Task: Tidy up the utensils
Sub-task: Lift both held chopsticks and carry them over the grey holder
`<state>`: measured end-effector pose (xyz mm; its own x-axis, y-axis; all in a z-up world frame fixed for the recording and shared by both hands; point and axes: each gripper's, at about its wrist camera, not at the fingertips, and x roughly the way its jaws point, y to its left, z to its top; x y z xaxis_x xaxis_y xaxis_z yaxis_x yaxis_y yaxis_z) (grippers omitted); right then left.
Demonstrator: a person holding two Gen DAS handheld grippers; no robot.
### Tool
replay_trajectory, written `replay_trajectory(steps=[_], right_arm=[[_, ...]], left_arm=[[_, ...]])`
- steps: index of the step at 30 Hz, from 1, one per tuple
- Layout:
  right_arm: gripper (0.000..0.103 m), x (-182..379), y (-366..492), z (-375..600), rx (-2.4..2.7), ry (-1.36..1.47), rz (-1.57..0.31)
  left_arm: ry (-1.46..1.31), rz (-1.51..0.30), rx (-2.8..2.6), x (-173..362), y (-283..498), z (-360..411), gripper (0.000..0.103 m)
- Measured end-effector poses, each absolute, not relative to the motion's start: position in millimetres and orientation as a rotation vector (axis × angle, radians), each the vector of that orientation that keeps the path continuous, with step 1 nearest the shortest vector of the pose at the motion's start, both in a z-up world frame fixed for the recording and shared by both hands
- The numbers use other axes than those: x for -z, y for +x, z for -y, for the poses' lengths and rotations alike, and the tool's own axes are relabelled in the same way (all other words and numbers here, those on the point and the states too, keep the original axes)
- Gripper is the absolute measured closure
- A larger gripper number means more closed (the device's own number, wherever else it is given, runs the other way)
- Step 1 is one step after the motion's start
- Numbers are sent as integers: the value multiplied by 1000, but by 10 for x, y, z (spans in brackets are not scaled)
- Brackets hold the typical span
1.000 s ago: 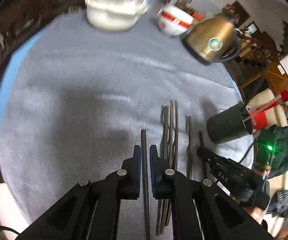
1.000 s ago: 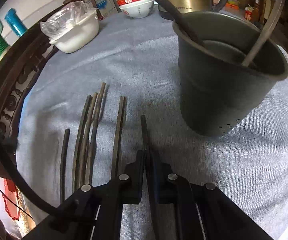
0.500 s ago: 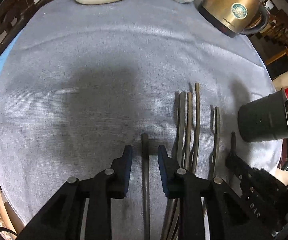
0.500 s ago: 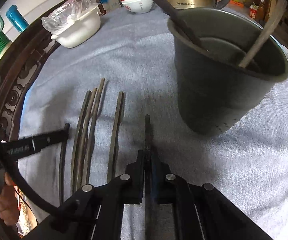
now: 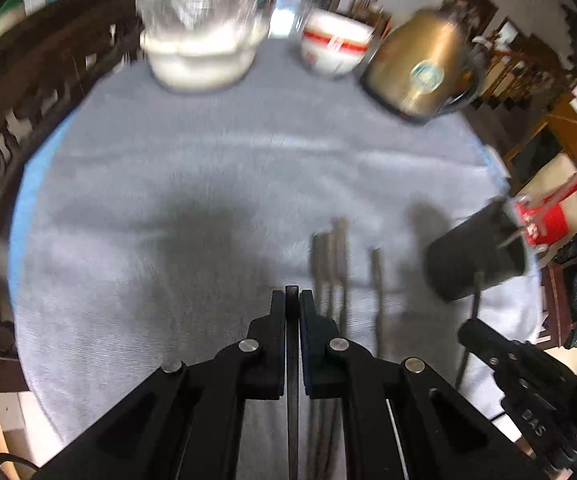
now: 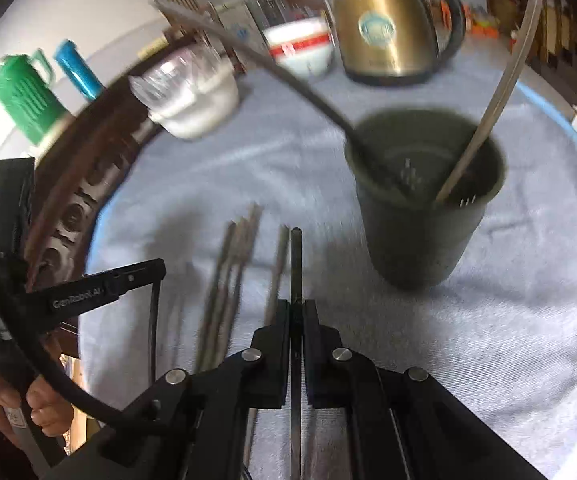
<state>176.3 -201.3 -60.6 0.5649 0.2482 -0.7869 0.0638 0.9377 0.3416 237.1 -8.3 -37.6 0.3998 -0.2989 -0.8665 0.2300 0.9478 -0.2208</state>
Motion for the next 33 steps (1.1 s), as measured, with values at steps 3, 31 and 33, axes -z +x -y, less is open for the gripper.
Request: replay_trajectory(steps=[3,31,33], right_arm=[[97,411,1628,2031,-128,373,-887],[97,-939,1065,2485,-11,370,-173],[97,-1005,1100,2563,21,371,-129]], left_arm=[[-71,-1028,359,75,2228,50,97],[-43,-623,519,-1439,1674,535,97],[-38,-608,527,-1529,1697,599,97]])
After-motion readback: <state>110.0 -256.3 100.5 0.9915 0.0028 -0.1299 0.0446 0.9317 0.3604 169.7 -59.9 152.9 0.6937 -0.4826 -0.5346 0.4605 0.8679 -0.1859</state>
